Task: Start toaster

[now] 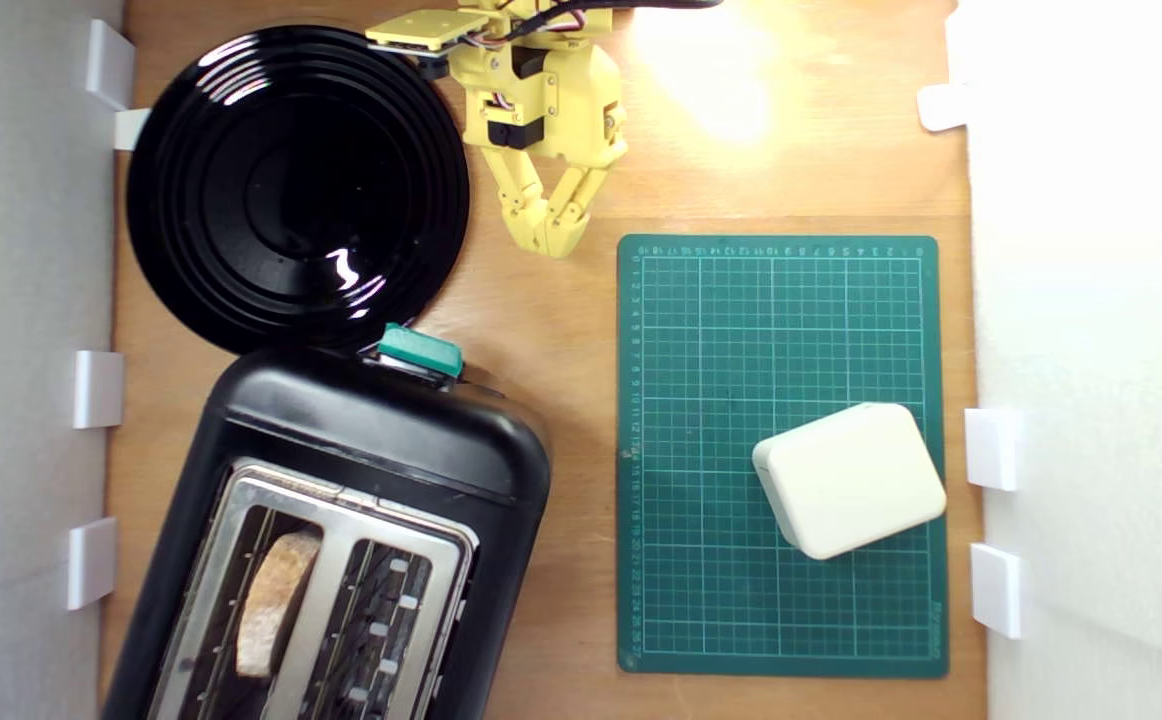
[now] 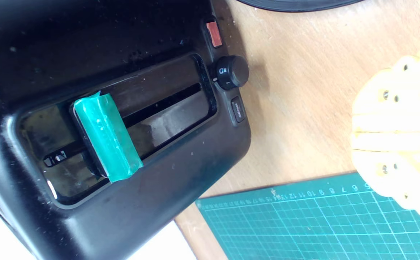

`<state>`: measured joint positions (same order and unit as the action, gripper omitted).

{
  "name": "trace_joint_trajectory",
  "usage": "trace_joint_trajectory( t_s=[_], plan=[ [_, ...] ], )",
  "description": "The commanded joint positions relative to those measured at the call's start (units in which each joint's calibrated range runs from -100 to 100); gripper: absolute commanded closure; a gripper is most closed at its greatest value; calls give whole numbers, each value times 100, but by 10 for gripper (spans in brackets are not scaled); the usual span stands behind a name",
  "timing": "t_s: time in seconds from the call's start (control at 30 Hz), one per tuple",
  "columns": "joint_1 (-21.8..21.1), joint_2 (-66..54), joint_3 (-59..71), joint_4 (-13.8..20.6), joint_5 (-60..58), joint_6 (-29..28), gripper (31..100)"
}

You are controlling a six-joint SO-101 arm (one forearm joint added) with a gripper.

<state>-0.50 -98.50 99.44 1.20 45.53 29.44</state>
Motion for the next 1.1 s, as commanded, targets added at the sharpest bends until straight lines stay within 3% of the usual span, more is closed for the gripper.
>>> trace_joint_trajectory(
  t_s=[0.0, 0.23, 0.4, 0.5, 0.73, 1.07],
  plan=[
    [153, 8, 37, 58, 8, 31, 989],
    [208, 158, -335, -8, 16, 409, 989],
    [216, 932, -1226, 77, 34, 435, 989],
    [224, 1399, -1771, 302, 34, 535, 984],
    [193, 2165, -2680, 1287, 16, 571, 989],
    [216, 3505, -4515, 1399, -9, 1179, 989]
  ],
)
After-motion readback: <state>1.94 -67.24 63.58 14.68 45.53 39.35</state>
